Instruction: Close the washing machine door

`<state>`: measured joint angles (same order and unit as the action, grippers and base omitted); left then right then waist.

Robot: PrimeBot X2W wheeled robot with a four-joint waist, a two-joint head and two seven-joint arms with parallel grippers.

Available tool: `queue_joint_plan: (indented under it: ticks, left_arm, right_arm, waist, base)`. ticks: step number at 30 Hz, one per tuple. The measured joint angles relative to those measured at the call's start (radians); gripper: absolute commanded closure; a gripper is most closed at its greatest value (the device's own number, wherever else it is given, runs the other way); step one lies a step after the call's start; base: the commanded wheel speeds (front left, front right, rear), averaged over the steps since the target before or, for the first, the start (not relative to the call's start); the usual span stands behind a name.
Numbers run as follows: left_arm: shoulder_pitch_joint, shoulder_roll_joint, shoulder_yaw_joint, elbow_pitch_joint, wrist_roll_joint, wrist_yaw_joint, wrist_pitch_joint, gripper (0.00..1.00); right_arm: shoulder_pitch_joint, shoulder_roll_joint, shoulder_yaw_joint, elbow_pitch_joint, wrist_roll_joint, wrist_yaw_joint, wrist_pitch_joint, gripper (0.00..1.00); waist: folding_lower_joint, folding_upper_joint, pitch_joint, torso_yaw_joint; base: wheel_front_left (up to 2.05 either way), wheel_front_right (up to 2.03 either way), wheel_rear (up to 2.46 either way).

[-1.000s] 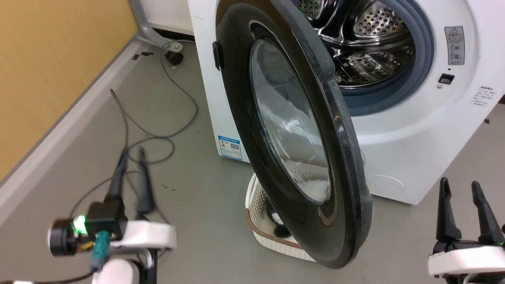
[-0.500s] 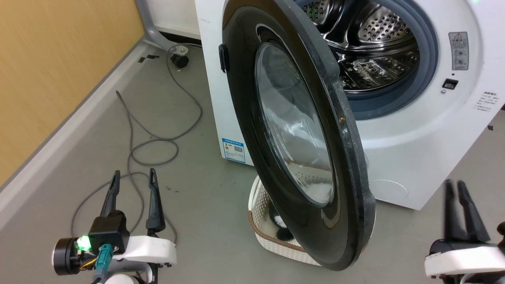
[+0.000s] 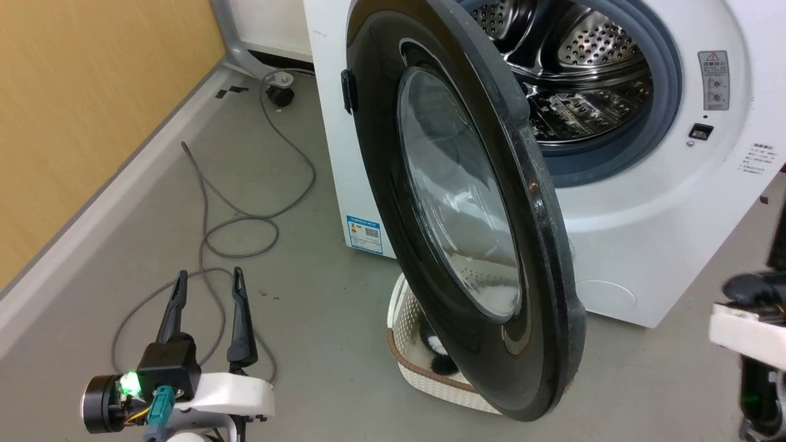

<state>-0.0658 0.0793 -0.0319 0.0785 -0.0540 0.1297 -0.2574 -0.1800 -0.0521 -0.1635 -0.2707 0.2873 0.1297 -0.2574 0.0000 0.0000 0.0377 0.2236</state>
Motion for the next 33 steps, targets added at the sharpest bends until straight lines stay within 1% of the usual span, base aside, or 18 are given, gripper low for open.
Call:
queue_joint_plan:
  ticks: [4, 9, 11, 15, 20, 25, 28, 30, 31, 33]
  left_arm:
    - [0.001, -0.004, 0.008, 0.0, -0.001, 0.0, 0.0, 0.0]
    - [0.004, -0.008, 0.016, 0.001, -0.001, -0.002, 0.0, 0.0]
    - [0.004, -0.01, 0.017, 0.001, -0.001, -0.007, 0.0, 0.0]
    - [0.006, -0.012, 0.023, -0.001, 0.0, -0.009, 0.0, 0.0]
    - [0.012, -0.018, 0.034, -0.005, 0.0, -0.009, 0.0, 0.0]
    - [0.014, -0.021, 0.04, -0.005, 0.001, -0.009, 0.0, 0.0]
    - [0.014, -0.022, 0.042, -0.006, 0.003, -0.01, 0.0, 0.0]
    - [0.015, -0.023, 0.043, -0.006, 0.007, -0.009, 0.0, 0.0]
    - [0.015, -0.023, 0.045, -0.006, 0.007, -0.009, 0.0, 0.0]
    - [0.015, -0.024, 0.045, -0.007, 0.009, -0.009, 0.0, 0.0]
  right_arm:
    - [-0.031, 0.0, 0.123, -0.117, 0.043, 0.0, 0.0, 1.0]
    - [-0.035, -0.003, 0.327, -0.196, 0.048, 0.0, 0.0, 1.0]
    - [-0.036, -0.026, 0.401, -0.212, 0.064, 0.0, 0.0, 1.0]
    - [-0.036, -0.09, 0.515, -0.22, 0.098, 0.0, 0.0, 1.0]
    - [-0.036, -0.18, 0.654, -0.182, 0.119, 0.0, 0.0, 1.0]
    - [-0.034, -0.256, 0.755, -0.1, 0.116, 0.0, 0.0, 1.0]
    - [-0.028, -0.281, 0.794, -0.045, 0.116, 0.0, 0.0, 1.0]
    - [-0.016, -0.294, 0.807, -0.009, 0.115, 0.0, 0.0, 1.0]
    - [0.001, -0.302, 0.813, 0.03, 0.099, 0.0, 0.0, 1.0]
    - [0.02, -0.303, 0.808, 0.065, 0.095, 0.0, 0.0, 1.0]
  waist:
    - [0.0, 0.0, -0.002, 0.007]
    - [0.0, 0.0, -0.006, 0.014]
    - [0.0, 0.0, -0.005, 0.016]
    - [0.0, 0.0, -0.003, 0.016]
    - [0.0, 0.0, -0.001, 0.009]
    - [0.0, 0.0, 0.002, 0.001]
    - [0.0, 0.0, 0.004, -0.004]
    - [0.0, 0.0, 0.006, -0.008]
    - [0.0001, 0.0, 0.007, -0.012]
    - [0.0, 0.0, 0.009, -0.018]
  base:
    - [0.0, 0.0, 0.0]
    - [0.0, 0.0, 0.0]
    - [0.0, 0.0, 0.0]
    - [0.0, 0.0, 0.0]
    - [0.0, 0.0, 0.0]
    - [0.0, 0.0, 0.0]
    - [0.0, 0.0, 0.0]
    - [0.0, 0.0, 0.0]
    - [0.0, 0.0, 0.0]
    - [0.0, 0.0, 0.0]
